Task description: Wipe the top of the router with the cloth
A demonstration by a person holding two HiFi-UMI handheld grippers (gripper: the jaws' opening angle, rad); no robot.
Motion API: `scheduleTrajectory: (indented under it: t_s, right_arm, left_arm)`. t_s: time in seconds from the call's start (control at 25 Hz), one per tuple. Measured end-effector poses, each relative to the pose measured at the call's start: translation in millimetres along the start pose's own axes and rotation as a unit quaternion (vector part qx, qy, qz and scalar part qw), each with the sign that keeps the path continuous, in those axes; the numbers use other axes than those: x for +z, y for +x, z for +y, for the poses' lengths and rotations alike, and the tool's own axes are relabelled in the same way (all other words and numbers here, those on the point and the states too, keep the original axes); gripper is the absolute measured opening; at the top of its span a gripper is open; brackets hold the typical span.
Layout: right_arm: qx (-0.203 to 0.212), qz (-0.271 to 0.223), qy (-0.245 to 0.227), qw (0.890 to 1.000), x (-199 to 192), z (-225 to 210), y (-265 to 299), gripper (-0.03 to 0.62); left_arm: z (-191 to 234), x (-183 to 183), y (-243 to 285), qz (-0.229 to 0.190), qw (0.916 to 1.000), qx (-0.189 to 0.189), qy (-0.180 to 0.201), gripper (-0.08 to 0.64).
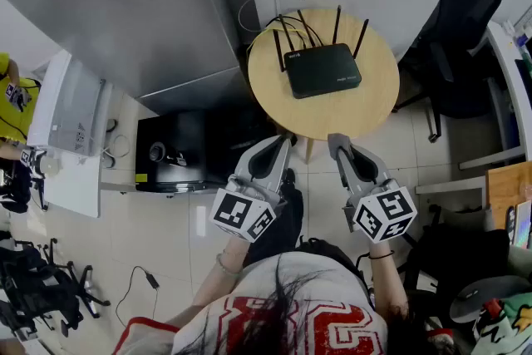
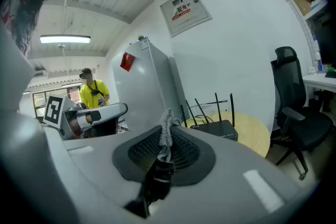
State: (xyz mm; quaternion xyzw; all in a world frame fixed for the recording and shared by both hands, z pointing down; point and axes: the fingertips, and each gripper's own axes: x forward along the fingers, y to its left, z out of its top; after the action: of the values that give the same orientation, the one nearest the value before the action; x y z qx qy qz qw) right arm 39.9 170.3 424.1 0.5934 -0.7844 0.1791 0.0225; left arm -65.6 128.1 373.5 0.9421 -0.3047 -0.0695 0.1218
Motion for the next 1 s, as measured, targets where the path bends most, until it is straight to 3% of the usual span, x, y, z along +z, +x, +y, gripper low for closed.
scheduleTrajectory:
  t_s: [0.36, 0.48, 0.8, 1.0]
  right_arm:
    - [-0.003, 0.023, 0.033, 0.999, 34, -41, 140, 0.035]
    - [0.002, 0.042, 0.057, 0.998, 31, -54, 179, 0.035]
    - [0.002, 0.143, 0.052, 0.988, -15, -102, 272, 0.035]
    - [0.022, 0.202, 0.04, 0.978, -51, -119, 330, 0.035]
  left_arm:
    - [88, 33, 97, -0.005, 0.9993, -0.036, 0.004, 0.002]
    - [108, 33, 109, 0.005, 0.9997, -0.017, -0.015, 0.002]
    - [136, 25, 125, 0.014, 0.9994, 0.014, -0.027, 0.002]
    - [154, 31, 125, 0.009, 0.9971, 0.073, -0.018, 0.002]
